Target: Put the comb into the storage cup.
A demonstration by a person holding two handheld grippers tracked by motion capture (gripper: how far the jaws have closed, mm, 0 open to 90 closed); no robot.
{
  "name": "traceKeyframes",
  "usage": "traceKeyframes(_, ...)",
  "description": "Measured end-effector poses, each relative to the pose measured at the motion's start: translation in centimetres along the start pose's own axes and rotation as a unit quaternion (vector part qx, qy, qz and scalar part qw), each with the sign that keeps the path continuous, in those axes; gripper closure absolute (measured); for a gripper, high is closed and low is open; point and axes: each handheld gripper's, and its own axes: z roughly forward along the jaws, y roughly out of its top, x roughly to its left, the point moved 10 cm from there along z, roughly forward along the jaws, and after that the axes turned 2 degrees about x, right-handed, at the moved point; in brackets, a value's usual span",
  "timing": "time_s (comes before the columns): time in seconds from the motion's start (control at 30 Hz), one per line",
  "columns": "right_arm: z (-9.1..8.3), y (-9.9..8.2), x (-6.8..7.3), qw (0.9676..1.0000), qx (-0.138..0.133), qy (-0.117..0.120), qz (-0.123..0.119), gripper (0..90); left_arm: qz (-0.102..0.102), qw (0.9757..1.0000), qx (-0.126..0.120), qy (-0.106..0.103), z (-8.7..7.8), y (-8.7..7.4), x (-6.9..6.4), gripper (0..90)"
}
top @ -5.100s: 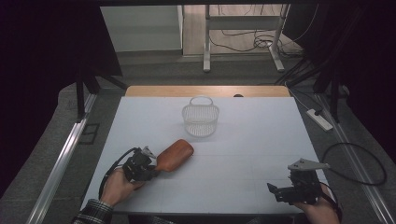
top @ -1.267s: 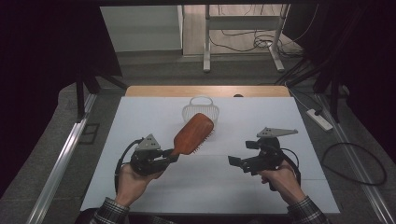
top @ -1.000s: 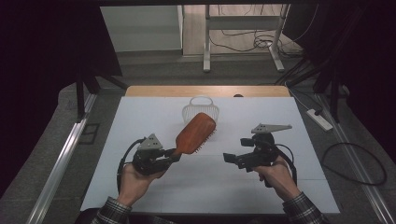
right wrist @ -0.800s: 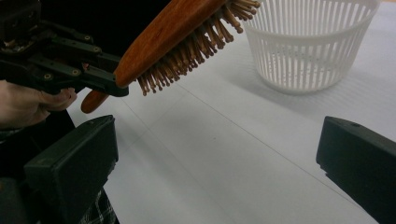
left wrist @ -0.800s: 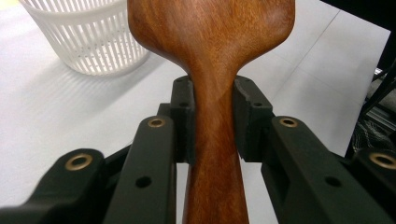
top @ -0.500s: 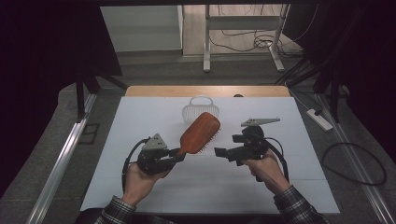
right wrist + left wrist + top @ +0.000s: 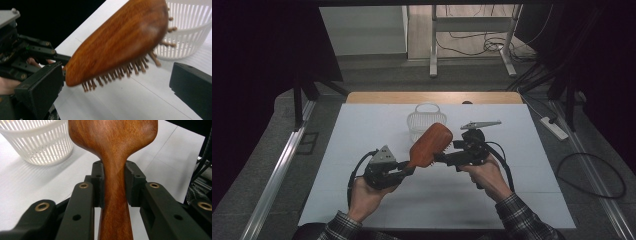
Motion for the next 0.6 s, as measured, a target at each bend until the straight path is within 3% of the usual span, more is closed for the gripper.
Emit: traceKeyframes(0.6,2.7,0.9,0.0,0.9996,0.014,0.01,0.023,0.0,0.009,0.9999,-0.006,0.001,-0.1,0.2,-0.3,72.1)
